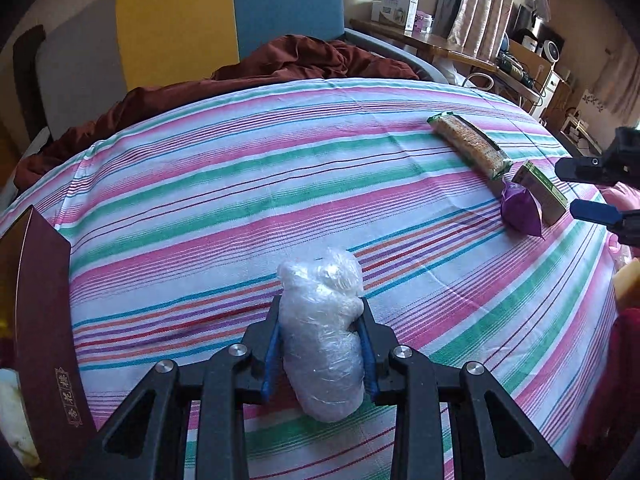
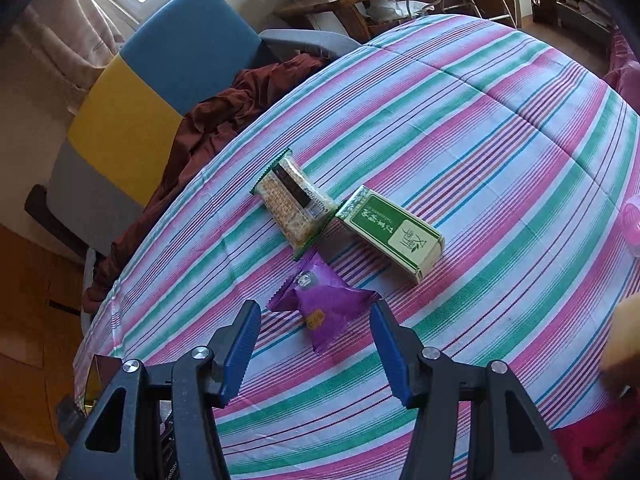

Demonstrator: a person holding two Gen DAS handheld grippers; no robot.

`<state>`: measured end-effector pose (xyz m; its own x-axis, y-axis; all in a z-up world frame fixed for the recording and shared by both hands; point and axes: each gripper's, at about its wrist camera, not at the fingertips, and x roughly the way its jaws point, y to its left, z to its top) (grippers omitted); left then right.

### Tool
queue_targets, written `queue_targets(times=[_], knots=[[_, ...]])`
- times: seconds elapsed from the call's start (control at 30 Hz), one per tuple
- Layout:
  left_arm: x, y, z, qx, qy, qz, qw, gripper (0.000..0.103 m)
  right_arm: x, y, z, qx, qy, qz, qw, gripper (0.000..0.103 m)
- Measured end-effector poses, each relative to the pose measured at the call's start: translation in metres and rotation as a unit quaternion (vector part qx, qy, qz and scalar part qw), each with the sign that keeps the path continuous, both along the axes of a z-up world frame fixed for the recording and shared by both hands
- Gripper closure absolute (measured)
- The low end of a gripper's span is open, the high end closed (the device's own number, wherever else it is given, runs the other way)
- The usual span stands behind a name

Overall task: Organize objects
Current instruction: 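Lift the plastic bag with the left tool while the right tool grasps the rice-cracker packet, then carry the plastic bag into the gold tray with the left tool while the right tool lifts the cracker packet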

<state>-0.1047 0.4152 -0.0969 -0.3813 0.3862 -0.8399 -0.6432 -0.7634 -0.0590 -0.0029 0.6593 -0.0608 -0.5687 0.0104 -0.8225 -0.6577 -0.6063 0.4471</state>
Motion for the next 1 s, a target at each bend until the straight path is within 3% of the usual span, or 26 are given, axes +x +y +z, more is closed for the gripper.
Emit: queue_targets(times=[0.23,0.43,0.5,0.57,0.63,0.67,0.73,0.77,1.0], knots=[[-0.001,-0.004,0.0,0.013,-0.005,-0.002,0.9999,0.07,-0.07,0.0,0.018,0.103,-0.064,0.088,0.989,0.045],[-0.003,-0.005,-0.001,0.027,-0.014,0.0,0.9995,0.07,-0.136,0.005,-0.014,0.18,-0.153,0.161,0.958,0.045],[-0.005,-0.004,-0.002,0.032,-0.018,0.001,0.9993,0.07,-0.146,0.017,-0.029,0.185,-0.181,0.145,0.955,0.045],[-0.005,-0.005,-0.003,0.036,-0.019,0.001,0.9992,0.07,-0.149,0.028,-0.042,0.154,-0.192,0.126,0.961,0.044],[-0.005,-0.007,-0.003,0.038,-0.017,0.0,0.9991,0.07,-0.149,0.033,-0.045,0.149,-0.178,0.118,0.966,0.039],[-0.004,-0.007,-0.003,0.04,-0.017,0.001,0.9991,0.07,-0.15,0.034,-0.046,0.147,-0.179,0.118,0.966,0.04],[-0.003,-0.008,-0.003,0.041,-0.014,0.001,0.9991,0.07,-0.151,0.032,-0.046,0.151,-0.175,0.116,0.966,0.053],[-0.002,-0.008,-0.003,0.04,-0.011,0.001,0.9991,0.07,-0.152,0.028,-0.044,0.154,-0.173,0.124,0.965,0.06],[0.002,-0.01,-0.001,0.023,-0.011,-0.005,0.9996,0.07,-0.159,-0.046,-0.045,0.142,-0.157,0.23,0.95,0.061]])
